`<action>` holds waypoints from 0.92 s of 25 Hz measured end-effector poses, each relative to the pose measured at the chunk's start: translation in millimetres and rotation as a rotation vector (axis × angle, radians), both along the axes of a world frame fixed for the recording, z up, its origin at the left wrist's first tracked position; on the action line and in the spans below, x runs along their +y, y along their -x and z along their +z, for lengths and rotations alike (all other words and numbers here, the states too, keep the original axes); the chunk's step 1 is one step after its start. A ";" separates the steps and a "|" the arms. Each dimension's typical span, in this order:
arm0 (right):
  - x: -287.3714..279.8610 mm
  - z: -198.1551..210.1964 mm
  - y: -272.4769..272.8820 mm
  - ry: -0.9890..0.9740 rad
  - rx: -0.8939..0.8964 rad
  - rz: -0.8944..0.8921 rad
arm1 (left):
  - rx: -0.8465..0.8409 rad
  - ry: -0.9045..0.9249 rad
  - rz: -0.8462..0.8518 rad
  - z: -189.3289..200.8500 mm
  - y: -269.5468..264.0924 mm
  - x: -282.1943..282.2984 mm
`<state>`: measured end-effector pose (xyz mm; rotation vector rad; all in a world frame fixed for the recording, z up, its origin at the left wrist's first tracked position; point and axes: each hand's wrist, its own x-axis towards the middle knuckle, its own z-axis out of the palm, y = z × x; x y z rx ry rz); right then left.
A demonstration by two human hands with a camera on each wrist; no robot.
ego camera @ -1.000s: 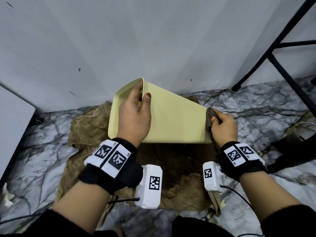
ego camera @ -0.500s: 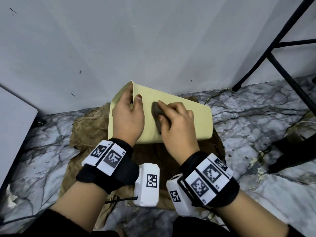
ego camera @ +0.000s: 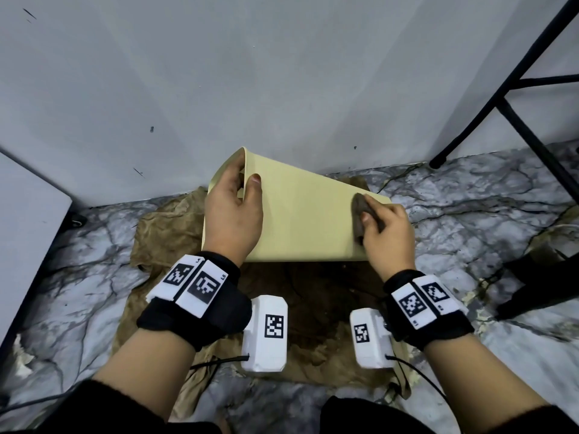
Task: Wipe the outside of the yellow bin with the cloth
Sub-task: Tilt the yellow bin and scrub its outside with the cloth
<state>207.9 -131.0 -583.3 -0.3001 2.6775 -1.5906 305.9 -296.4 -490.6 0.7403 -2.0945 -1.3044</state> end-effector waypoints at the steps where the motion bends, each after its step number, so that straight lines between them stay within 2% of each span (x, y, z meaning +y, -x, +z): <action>1: 9.4 -8.2 5.6 -0.043 -0.020 -0.027 | -0.009 -0.001 0.001 -0.4 -1.0 -1.1; 4: 31.1 -21.6 12.3 -0.117 -0.044 -0.059 | -0.047 0.030 -0.007 3.8 -1.0 -1.8; 7: 38.3 -24.8 10.4 -0.115 -0.070 -0.068 | -0.172 0.145 -0.015 16.2 6.0 -1.0; 9: 39.2 -24.8 5.9 -0.098 -0.089 -0.084 | -0.213 0.111 -0.005 19.3 11.5 -2.0; 11: 39.6 -23.8 1.4 -0.078 -0.095 -0.089 | -0.180 0.029 0.032 15.9 12.0 -4.2; 14: 30.7 -17.1 -6.6 -0.031 -0.110 -0.042 | -0.151 0.024 0.108 6.5 11.3 -3.4; 19: -12.5 21.0 -24.6 0.086 0.021 0.075 | -0.072 0.044 0.110 8.4 13.2 11.8; 23: -47.7 61.5 -38.2 0.147 0.205 0.192 | -0.032 0.147 0.015 -2.9 5.8 22.6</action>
